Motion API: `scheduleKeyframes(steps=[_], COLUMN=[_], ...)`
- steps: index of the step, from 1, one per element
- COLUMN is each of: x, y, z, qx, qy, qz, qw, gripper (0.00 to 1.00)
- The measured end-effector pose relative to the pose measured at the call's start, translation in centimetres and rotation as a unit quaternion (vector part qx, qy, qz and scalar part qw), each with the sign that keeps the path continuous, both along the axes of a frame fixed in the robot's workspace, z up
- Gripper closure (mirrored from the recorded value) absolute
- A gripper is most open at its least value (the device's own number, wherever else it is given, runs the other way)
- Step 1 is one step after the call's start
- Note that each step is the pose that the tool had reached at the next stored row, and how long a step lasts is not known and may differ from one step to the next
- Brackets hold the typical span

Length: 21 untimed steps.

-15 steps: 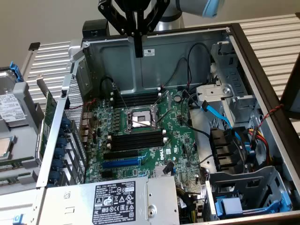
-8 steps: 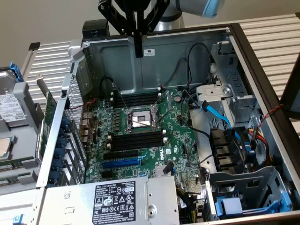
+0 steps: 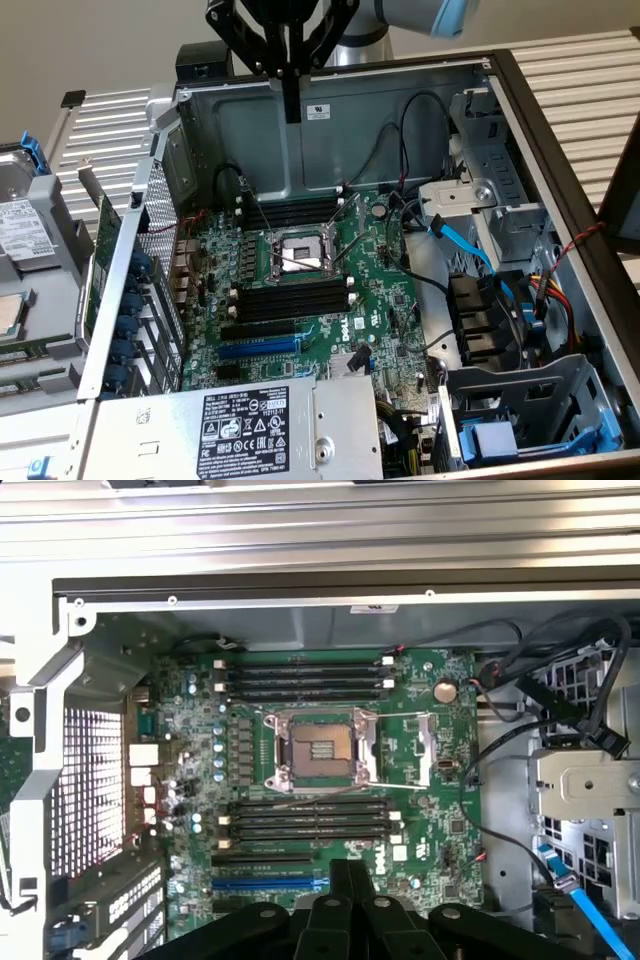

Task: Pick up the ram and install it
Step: 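Reach for the ram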

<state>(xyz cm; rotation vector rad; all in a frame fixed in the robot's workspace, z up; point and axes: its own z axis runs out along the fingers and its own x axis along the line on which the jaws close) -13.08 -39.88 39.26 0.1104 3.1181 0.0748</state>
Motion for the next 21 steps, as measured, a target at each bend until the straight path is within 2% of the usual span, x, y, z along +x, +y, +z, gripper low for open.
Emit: scheduleKeyframes(steps=[21], x=[-9.5], y=[0.08], z=[-0.59], qx=[0.0], qy=[0.0], qz=[0.0], qw=[1.0], gripper=[0.89])
